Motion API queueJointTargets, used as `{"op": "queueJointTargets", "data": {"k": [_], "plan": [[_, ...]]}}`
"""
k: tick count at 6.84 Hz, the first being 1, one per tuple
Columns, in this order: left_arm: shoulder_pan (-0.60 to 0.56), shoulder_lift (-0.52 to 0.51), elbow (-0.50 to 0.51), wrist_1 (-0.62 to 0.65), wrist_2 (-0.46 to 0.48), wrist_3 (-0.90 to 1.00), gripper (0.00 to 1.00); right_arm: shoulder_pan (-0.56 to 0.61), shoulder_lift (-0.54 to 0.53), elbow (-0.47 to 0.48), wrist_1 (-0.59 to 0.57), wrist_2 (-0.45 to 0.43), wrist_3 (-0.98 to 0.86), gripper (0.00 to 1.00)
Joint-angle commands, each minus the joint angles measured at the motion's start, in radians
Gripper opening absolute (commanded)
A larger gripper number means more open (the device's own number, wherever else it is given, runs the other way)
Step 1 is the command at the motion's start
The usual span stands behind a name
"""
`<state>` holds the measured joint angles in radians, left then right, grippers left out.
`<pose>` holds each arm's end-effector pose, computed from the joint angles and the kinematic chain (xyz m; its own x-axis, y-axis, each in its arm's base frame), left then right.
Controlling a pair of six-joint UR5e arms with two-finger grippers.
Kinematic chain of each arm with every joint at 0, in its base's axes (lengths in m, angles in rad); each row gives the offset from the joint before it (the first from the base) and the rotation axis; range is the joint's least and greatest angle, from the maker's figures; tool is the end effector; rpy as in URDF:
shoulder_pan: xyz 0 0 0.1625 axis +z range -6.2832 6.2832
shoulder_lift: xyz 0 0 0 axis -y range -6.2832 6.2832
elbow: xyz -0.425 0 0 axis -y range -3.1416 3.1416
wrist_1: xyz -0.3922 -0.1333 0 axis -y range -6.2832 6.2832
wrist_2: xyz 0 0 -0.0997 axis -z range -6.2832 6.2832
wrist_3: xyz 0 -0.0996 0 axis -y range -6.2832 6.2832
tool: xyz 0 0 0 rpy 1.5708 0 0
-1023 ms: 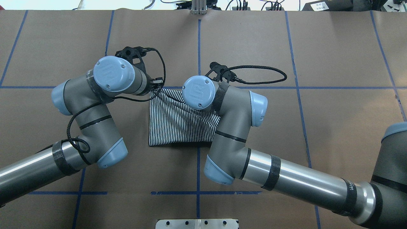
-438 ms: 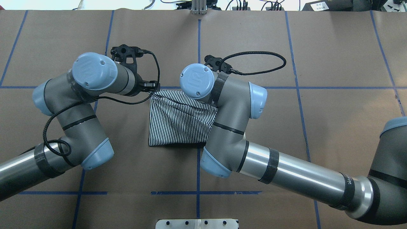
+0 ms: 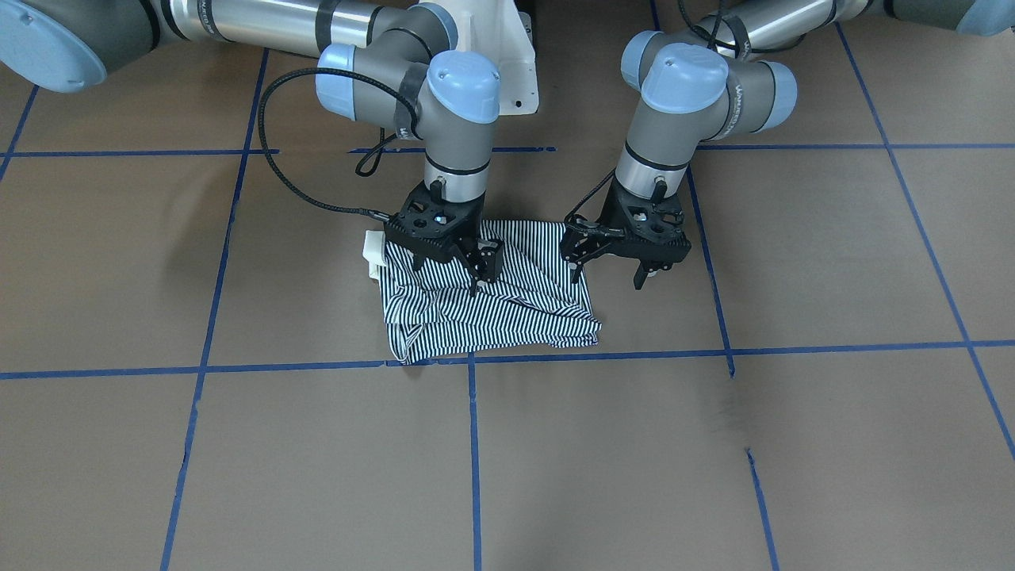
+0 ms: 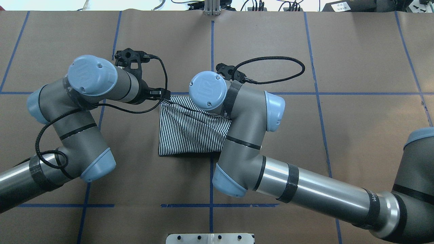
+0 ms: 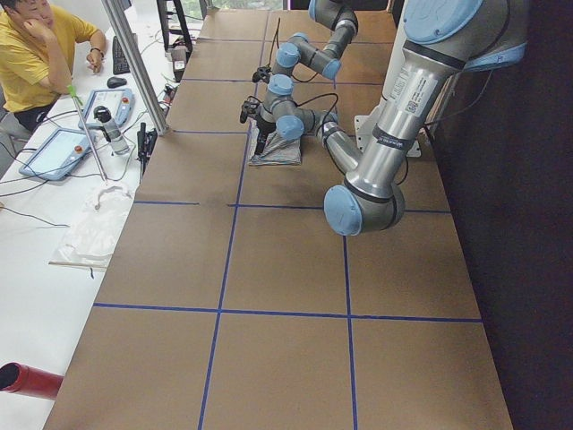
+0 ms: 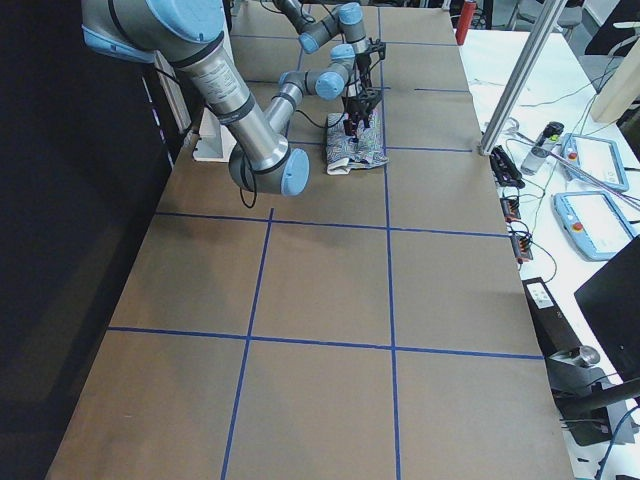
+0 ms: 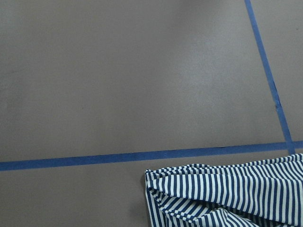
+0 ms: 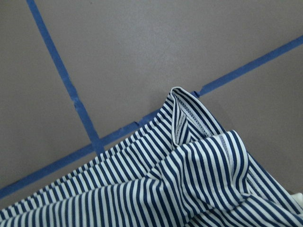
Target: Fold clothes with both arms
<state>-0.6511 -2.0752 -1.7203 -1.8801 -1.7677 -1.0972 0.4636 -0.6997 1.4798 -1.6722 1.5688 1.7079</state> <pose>0.4511 -0.4868 0.2699 0.6169 0.0923 -0.7816 0.2081 0.9386 0.2751 -0.6058 -0.4521 0.1753 0.6284 0.4670 0.6221 -0.5392 0.8379 -0.0843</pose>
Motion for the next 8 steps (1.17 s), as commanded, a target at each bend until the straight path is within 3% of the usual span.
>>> {"op": "queueJointTargets", "data": {"k": [1, 4, 8], "plan": [[-0.001, 0.001, -0.005, -0.001, -0.001, -0.004, 1.0, -0.031, 0.0, -0.038, -0.026, -0.021, -0.103, 1.0], [0.001, 0.003, -0.007, -0.001, -0.001, -0.004, 1.0, -0.03, 0.011, -0.107, -0.026, -0.021, -0.187, 1.0], [0.001, 0.001, -0.008, -0.001, -0.004, -0.004, 1.0, 0.139, 0.1, -0.309, -0.006, 0.02, -0.318, 1.0]]}}
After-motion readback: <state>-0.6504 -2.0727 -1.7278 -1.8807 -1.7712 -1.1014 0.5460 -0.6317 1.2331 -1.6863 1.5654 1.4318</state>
